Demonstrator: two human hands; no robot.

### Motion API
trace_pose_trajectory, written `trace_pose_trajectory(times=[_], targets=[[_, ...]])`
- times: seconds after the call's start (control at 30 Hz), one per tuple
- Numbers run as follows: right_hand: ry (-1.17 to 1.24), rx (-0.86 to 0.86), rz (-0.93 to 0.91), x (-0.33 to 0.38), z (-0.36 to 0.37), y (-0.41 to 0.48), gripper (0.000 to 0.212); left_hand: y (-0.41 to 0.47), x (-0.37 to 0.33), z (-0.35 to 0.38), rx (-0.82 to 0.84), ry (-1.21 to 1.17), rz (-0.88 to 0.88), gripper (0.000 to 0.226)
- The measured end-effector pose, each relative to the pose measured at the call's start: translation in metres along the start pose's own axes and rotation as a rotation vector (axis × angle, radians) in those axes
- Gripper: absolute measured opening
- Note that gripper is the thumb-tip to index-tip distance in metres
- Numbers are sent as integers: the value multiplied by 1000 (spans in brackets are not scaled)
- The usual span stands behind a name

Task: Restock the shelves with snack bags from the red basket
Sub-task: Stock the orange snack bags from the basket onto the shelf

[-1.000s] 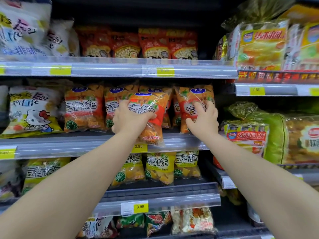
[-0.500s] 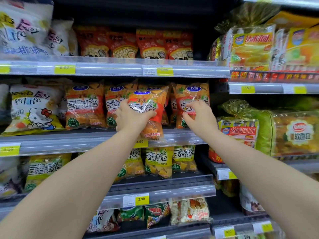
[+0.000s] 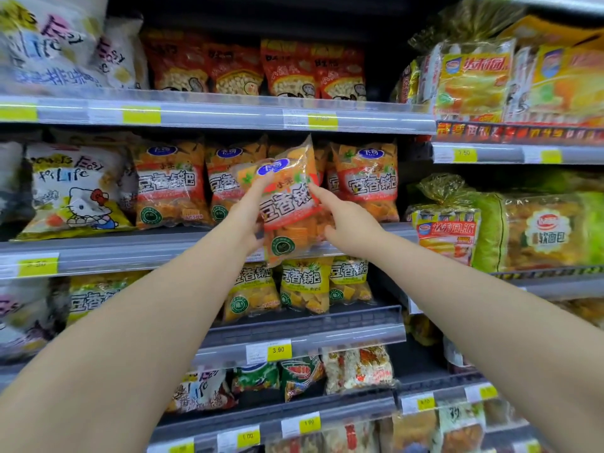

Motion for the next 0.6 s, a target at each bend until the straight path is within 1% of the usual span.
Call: trace_pose_trajectory(times=[0.03,0.07,0.1,0.13,0.23,0.27,0.3,0.37,0.4,0.47,0.5,0.53,0.57,0.6], targets=[[-4,2,16,-2,1,0,78,0,1,-2,31,16,-9,66],[3,5,26,-2,3,1,73,0,2,-3,51,29,-14,62],[14,8,40,-2,5,2,70,1,2,-5,67,29,-18,61],[18,11,65,-1,8,3,72,1,2,-6,80,21,-24,60],[-33,-2,162,1,17,11,108,1,5,-6,157,31,-38,61],[-44,-40,186,1,19,13,113,0,6,-5,188,37,-38,64],[-31,-93,201,1,20,15,110,0,6,-4,209,55,-31,67],[23,-194,211,-3,20,17,95,2,2,-3,211,130,20,67],[45,-236,220,-6,19,17,89,5,-2,-4,192,171,62,65],[94,-322,251,-11,16,17,85,11,-8,-11,107,288,159,59],[109,-363,264,-14,14,18,86,16,-11,-17,27,436,255,56],[110,-394,275,-16,12,20,88,21,-13,-26,-82,696,379,54],[104,-416,284,-19,11,23,89,27,-11,-36,-194,1025,465,55],[94,-429,295,-21,10,27,90,32,-6,-44,-272,1340,490,59]])
Point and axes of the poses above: each hand's wrist, its own y-axis towards the middle knuckle, its own z-axis out of the palm, x = y × z, the point moved 3 cm from there along y, towards the middle knuckle, and after that the axes turned 10 degrees about -z, right-handed, at the moved point
